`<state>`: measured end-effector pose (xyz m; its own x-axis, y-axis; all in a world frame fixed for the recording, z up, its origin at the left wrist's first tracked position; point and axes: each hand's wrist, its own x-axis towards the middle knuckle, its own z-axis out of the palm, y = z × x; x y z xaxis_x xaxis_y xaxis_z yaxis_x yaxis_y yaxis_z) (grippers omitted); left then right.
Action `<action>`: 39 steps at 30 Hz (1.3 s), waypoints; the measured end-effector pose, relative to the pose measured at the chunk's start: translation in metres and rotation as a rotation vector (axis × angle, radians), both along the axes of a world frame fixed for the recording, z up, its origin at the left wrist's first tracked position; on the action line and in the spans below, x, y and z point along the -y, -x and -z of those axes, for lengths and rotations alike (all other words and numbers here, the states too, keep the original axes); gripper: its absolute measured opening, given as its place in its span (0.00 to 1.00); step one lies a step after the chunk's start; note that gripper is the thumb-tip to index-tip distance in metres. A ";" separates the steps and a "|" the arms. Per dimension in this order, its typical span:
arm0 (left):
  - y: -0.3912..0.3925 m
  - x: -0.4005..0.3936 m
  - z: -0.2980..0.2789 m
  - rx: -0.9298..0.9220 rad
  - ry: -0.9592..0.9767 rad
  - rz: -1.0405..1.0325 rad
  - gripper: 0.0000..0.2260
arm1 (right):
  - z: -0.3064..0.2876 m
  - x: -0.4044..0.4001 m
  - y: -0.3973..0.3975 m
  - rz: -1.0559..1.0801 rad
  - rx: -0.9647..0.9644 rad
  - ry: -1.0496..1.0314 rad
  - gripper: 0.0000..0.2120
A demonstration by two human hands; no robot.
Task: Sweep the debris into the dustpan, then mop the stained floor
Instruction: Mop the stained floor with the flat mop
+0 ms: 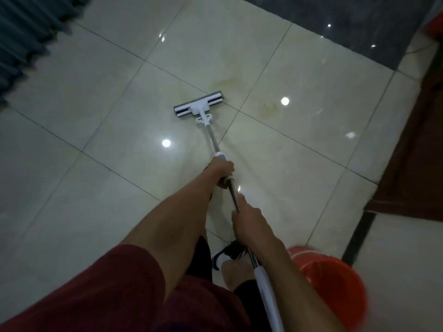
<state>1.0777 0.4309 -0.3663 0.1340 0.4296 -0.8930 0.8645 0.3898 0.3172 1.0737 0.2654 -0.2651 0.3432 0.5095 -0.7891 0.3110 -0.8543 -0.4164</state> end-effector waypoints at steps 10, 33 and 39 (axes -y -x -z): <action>-0.017 0.086 -0.007 0.007 0.096 0.126 0.08 | -0.029 0.084 0.008 0.201 0.015 -0.028 0.24; -0.133 -0.257 0.055 0.114 -0.008 0.175 0.12 | 0.030 -0.270 -0.089 0.384 0.071 -0.066 0.23; -0.179 -0.373 0.053 0.162 -0.076 0.178 0.10 | 0.044 -0.398 -0.132 0.448 0.075 -0.044 0.23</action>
<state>1.2572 0.8034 -0.4192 0.3519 0.4519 -0.8198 0.8530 0.2059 0.4796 1.2055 0.6633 -0.3092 0.5925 0.3300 -0.7348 -0.0549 -0.8935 -0.4456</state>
